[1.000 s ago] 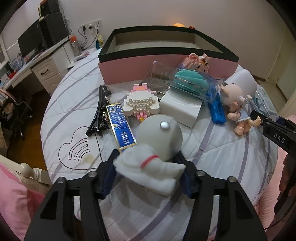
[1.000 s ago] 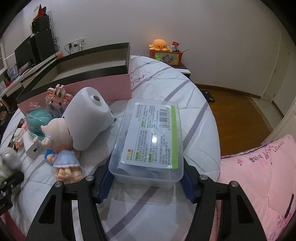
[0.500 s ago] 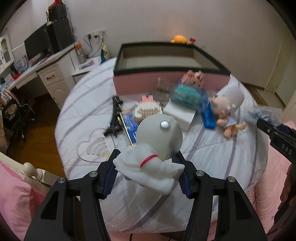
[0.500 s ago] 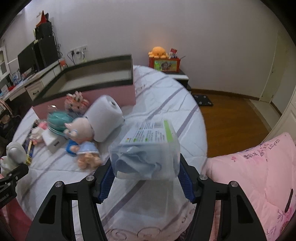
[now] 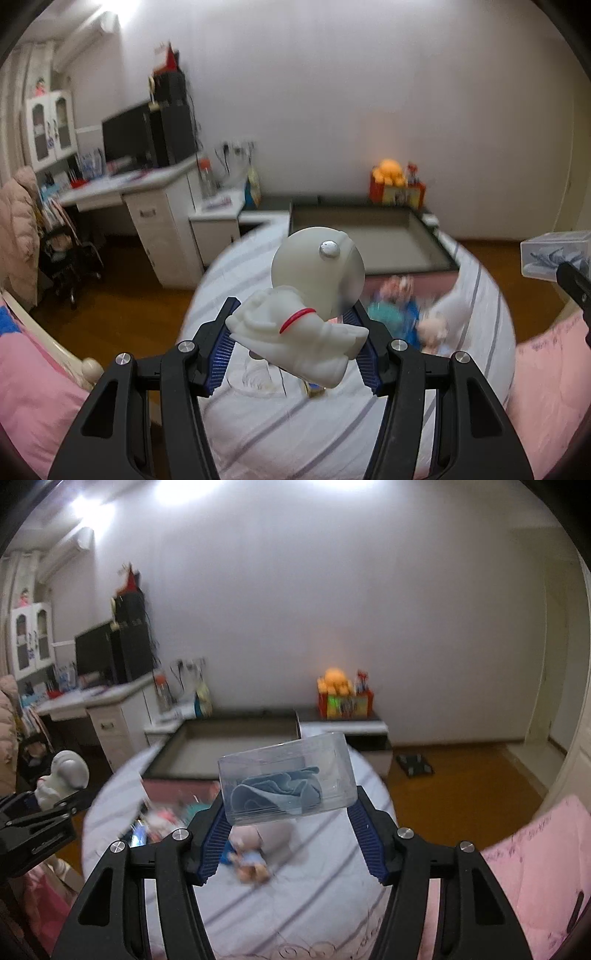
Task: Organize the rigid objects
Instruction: 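Carry the plush dog and clear box over the pink box and release both, then lift both tools away from the pink box and back over the bed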
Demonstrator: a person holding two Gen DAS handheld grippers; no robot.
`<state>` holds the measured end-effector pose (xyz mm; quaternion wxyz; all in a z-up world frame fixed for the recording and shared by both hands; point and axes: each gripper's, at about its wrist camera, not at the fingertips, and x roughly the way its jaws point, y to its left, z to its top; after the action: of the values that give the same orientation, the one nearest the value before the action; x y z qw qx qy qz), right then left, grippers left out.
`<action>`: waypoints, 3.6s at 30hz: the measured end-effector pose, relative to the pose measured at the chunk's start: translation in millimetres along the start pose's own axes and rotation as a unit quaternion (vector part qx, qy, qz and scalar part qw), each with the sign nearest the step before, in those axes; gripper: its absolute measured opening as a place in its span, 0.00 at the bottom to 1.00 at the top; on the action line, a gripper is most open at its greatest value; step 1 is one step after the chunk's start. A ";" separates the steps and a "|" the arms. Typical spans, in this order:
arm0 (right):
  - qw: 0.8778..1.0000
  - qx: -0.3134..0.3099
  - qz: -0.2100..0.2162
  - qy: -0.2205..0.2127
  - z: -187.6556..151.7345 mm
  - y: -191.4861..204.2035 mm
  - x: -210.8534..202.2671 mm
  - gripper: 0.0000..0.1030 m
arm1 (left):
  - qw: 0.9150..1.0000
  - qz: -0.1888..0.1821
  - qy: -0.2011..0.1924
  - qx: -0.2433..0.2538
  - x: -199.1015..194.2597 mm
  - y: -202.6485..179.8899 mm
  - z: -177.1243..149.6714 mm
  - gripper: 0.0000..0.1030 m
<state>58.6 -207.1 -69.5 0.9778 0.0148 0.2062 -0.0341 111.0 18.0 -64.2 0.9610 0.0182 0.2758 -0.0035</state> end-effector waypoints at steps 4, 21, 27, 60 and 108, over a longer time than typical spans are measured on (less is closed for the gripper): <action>0.999 -0.004 0.018 -0.046 14.2 7.9 -25.7 0.61 | 0.999 -0.004 -0.047 -0.006 -26.0 3.2 17.8 0.57; 0.997 -0.003 0.018 -0.081 36.1 15.1 -17.9 0.61 | 0.998 -0.011 -0.064 -0.002 -10.1 -2.9 48.6 0.57; 0.998 0.006 0.007 -0.057 53.8 13.1 46.5 0.61 | 0.999 -0.025 -0.040 0.016 52.9 -17.3 76.1 0.57; 0.987 -0.055 -0.017 0.150 24.3 36.3 271.2 0.83 | 0.986 -0.029 0.159 0.037 262.5 -16.5 78.6 1.00; 0.995 -0.018 -0.037 -0.087 31.8 29.8 -54.9 1.00 | 0.995 -0.005 -0.093 0.023 -64.6 -6.8 32.0 1.00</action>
<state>23.5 -175.5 -17.7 0.9902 -0.0131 0.1212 -0.0679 73.1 9.8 -3.0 0.9818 0.0384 0.1855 -0.0167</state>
